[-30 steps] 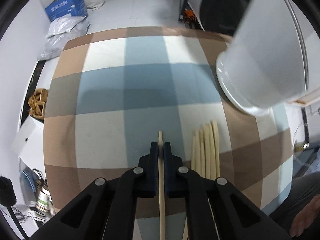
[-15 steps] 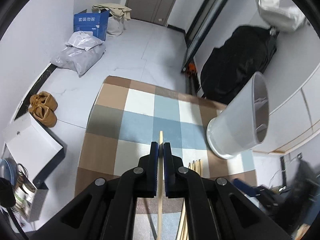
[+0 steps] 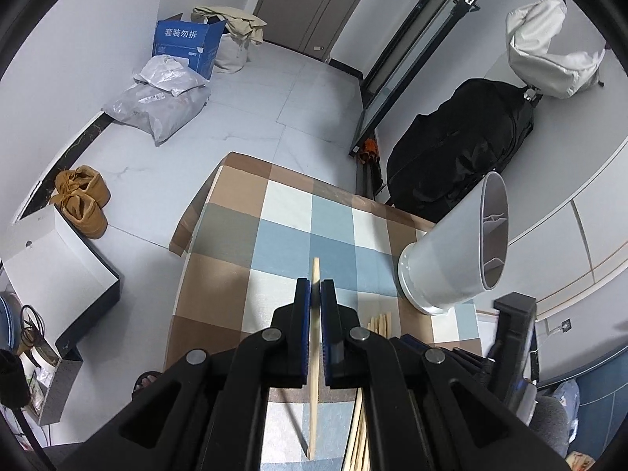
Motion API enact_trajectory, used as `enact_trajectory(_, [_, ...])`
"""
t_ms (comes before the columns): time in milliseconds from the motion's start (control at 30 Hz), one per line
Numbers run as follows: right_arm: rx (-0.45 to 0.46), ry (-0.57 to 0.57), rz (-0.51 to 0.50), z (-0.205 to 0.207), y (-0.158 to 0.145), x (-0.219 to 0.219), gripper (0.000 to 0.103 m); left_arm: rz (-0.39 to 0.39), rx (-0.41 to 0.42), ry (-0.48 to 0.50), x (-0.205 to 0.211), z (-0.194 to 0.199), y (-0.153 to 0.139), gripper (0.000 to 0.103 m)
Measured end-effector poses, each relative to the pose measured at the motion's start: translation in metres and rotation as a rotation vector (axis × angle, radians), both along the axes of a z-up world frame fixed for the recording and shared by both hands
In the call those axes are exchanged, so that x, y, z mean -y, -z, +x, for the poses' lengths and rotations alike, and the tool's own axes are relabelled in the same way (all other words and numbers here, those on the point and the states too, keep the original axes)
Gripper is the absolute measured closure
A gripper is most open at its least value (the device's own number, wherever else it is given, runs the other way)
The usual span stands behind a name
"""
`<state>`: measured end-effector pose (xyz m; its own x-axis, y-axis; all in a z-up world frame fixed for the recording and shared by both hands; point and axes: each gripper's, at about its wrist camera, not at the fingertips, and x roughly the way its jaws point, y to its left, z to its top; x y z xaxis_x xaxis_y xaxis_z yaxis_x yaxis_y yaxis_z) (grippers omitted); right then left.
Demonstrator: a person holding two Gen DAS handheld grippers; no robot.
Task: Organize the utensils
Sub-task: 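Grasp a chopstick with the right tool while the left tool lifts its chopstick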
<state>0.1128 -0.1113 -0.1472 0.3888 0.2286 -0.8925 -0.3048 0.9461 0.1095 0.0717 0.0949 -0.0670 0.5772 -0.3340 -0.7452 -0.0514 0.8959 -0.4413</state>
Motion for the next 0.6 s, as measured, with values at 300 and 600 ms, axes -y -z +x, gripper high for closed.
enact_trajectory(300, [-0.022,0.005,-0.117,0.004,0.004,-0.005,0.090,-0.019,-0.003,0.002,-0.006,-0.003,0.000,0.102])
enact_trajectory(600, [0.017,-0.008,-0.163,0.021,0.007,-0.020,0.088,-0.015,-0.014,0.008,-0.008,-0.002,0.002,0.102])
